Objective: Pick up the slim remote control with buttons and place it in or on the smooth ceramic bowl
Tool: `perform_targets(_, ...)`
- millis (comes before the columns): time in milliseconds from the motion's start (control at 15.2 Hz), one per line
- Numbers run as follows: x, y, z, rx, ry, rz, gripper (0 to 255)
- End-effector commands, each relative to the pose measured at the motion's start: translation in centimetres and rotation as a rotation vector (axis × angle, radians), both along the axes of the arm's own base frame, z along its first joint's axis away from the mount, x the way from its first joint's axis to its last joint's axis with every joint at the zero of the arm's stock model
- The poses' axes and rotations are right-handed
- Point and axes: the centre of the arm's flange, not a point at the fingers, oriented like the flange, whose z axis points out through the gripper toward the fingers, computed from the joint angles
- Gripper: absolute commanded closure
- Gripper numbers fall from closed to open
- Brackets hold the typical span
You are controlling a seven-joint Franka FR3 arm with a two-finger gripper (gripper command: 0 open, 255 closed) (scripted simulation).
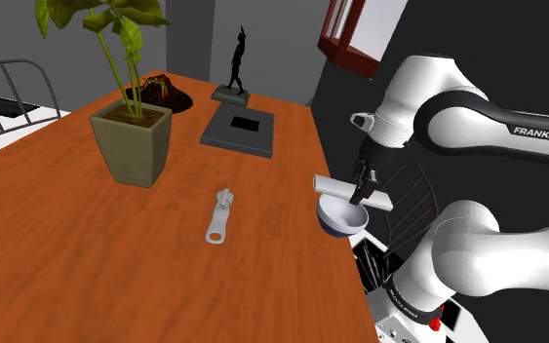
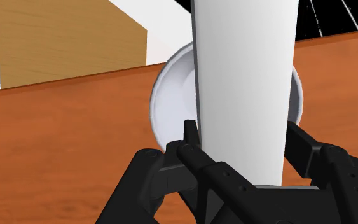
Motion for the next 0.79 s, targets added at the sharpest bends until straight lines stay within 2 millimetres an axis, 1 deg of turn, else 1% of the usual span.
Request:
perform_targets(0,0.0,0.0,-1.1,0.000,-0.001,0.000,255)
perform_targets(396,0.0,0.0,-4.5,0.000,-0.001,0.000,255)
perform_targets(726,0.0,0.0,-4.5,0.000,-0.001,0.000,255)
